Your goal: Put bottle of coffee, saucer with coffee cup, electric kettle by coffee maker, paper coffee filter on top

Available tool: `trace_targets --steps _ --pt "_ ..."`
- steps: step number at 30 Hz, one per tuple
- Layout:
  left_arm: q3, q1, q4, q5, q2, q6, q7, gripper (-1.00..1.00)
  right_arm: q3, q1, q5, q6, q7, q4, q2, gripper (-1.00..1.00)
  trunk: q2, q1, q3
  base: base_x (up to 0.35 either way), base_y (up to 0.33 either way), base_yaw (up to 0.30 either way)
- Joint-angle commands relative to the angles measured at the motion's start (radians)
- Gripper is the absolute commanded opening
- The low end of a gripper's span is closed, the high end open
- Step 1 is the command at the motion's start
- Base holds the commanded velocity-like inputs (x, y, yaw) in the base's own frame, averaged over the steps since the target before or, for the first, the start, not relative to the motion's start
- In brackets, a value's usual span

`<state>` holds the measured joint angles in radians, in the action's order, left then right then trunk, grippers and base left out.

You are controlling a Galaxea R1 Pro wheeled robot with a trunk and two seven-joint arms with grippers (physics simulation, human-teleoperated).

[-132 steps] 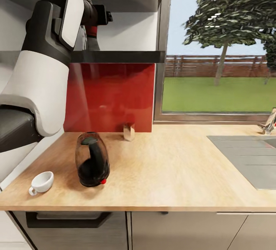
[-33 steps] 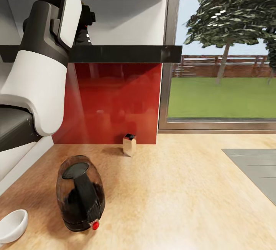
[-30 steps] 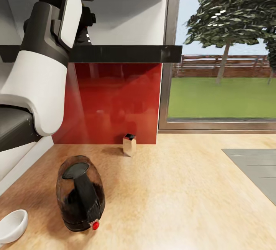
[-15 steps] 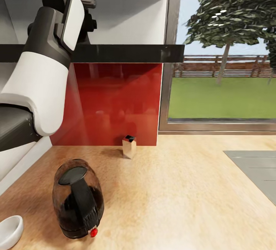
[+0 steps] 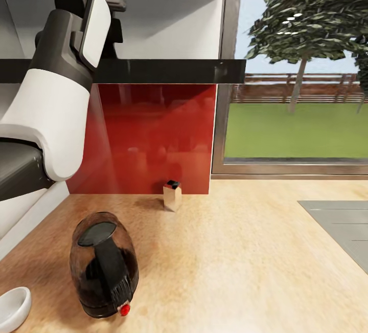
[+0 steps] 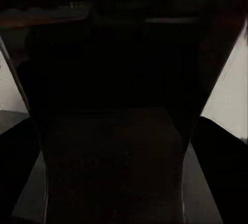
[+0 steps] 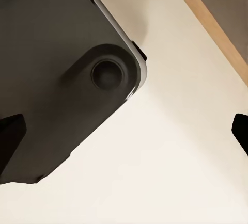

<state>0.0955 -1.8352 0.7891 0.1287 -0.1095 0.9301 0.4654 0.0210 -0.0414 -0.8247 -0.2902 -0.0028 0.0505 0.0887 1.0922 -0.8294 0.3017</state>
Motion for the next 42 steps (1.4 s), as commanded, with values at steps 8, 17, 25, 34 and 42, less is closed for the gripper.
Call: trace_targets --steps 8,17,25,34,42 --pt "0.003 -0.001 0.002 0.010 0.001 0.003 0.009 -1.00 0.002 -0.002 0.002 -0.006 0.000 0.003 0.000 1.00 0.001 0.000 0.001 0.000 0.000 0.000" --pt "0.003 -0.001 0.025 0.011 0.001 0.002 0.009 -1.00 0.002 -0.002 0.002 -0.006 0.000 0.003 0.000 1.00 0.001 0.000 0.001 0.000 0.000 0.000" --pt "0.003 -0.001 0.121 0.011 -0.001 0.007 0.007 -1.00 0.002 -0.002 0.002 -0.006 0.000 0.003 0.000 1.00 0.001 0.000 0.001 0.000 0.000 0.000" --pt "0.003 -0.001 0.129 0.011 -0.001 0.007 0.007 -1.00 0.002 -0.002 0.003 -0.006 0.000 0.003 0.000 1.00 0.001 0.000 0.001 -0.111 0.000 0.000" --pt "0.003 -0.001 0.129 0.011 -0.002 0.007 0.007 -1.00 0.001 -0.002 0.004 -0.006 -0.001 0.003 0.000 1.00 0.001 0.000 0.001 -0.313 0.000 0.000"
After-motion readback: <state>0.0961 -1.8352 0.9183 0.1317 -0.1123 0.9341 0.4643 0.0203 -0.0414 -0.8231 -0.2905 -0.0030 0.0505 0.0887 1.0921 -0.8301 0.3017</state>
